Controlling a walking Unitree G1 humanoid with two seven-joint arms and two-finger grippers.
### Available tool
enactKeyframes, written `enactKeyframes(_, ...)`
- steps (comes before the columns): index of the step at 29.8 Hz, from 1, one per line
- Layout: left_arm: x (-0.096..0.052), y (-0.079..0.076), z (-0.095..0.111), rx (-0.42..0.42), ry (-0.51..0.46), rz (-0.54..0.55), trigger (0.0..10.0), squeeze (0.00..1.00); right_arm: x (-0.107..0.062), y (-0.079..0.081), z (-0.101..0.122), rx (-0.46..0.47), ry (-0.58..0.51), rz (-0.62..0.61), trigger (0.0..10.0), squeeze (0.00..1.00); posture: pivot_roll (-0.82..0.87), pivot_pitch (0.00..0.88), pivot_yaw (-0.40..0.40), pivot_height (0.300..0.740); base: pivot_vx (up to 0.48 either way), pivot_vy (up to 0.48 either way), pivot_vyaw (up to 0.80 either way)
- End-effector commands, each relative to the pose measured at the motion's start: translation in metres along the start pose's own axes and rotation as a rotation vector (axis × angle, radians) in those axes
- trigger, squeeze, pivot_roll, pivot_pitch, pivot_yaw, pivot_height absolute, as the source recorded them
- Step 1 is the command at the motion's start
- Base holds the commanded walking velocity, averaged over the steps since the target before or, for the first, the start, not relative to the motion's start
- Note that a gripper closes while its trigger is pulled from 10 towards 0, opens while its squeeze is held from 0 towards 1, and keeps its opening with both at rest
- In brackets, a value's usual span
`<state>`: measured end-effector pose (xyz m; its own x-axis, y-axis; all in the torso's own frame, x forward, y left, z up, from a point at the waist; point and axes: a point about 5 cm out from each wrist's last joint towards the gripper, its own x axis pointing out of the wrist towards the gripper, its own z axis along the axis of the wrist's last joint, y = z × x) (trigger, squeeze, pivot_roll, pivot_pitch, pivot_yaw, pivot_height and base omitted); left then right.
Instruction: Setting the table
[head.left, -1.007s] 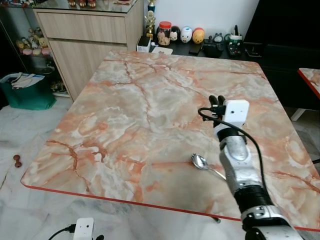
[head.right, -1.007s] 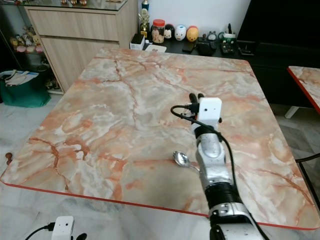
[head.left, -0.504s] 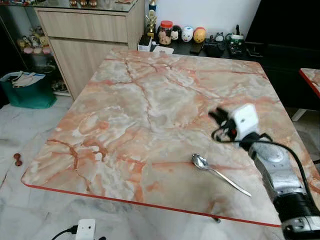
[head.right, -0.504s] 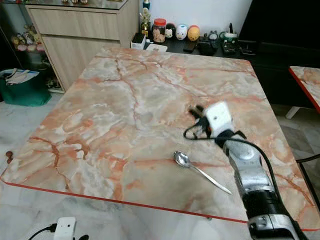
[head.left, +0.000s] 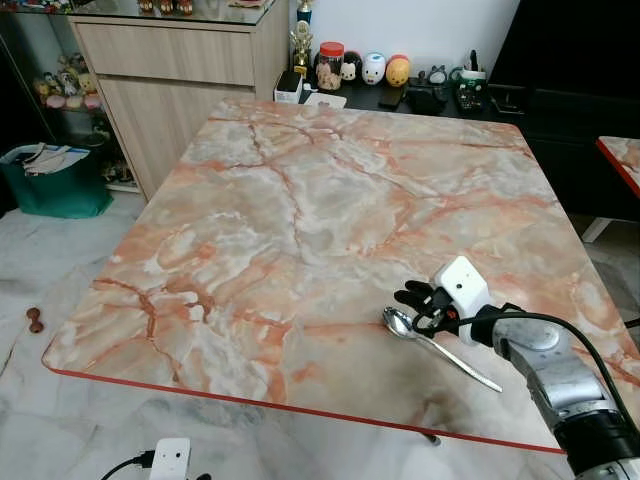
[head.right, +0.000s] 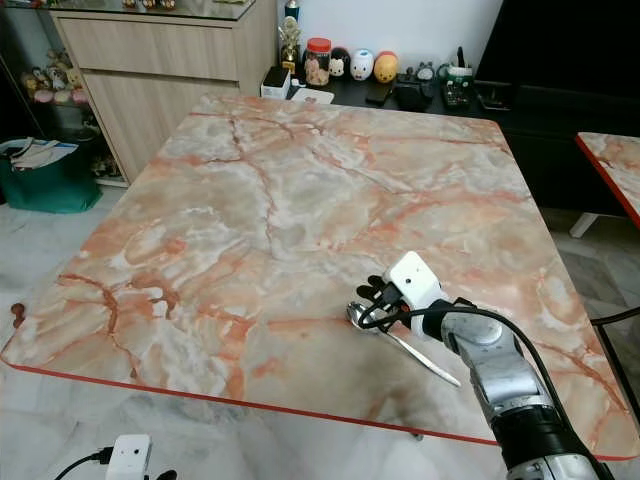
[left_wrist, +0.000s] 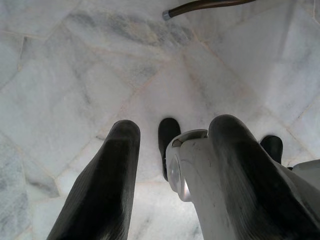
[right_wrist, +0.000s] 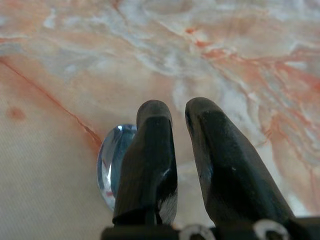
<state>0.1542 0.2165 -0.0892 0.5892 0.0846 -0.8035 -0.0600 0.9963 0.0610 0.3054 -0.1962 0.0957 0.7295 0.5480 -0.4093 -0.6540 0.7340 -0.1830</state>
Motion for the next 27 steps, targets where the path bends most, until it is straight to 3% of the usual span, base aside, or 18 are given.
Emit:
enactKeyframes(1,-0.001,0.002,-0.005,0.007,0.026,-0.003,10.0,0.00,-0.002,-0.004,0.004,0.017,-0.014,-0.023,10.0,0.84,-0.01,0.000,-0.035,0.740,0.000,0.000,0.00)
enactKeyframes(2,-0.001,0.001,-0.004,0.007,0.026,-0.004,10.0,0.00,-0.002,-0.003,0.007,0.035,-0.027,-0.011,10.0,1.00,-0.01,0.000,-0.036,0.740,0.000,0.000,0.00)
enactKeyframes(13,0.000,0.001,-0.004,0.006,0.030,-0.010,10.0,0.00,-0.012,0.005,0.002,0.032,0.017,0.051,10.0,1.00,-0.02,0.000,-0.038,0.740,0.000,0.000,0.00)
enactKeyframes(25,0.000,-0.001,-0.003,0.000,0.029,-0.013,10.0,0.00,-0.026,0.001,0.000,0.025,0.054,0.074,10.0,1.00,-0.03,0.000,-0.042,0.740,0.000,0.000,0.00)
enactKeyframes(26,0.000,-0.001,-0.003,-0.001,0.030,-0.013,10.0,0.00,-0.027,0.000,-0.001,0.023,0.060,0.061,10.0,0.03,-0.03,0.000,-0.042,0.740,0.000,0.000,0.00)
enactKeyframes(27,0.000,-0.001,-0.003,-0.001,0.030,-0.013,10.0,0.00,-0.028,0.000,-0.002,0.021,0.066,0.062,10.0,0.00,-0.03,0.000,-0.041,0.740,0.000,0.000,0.00)
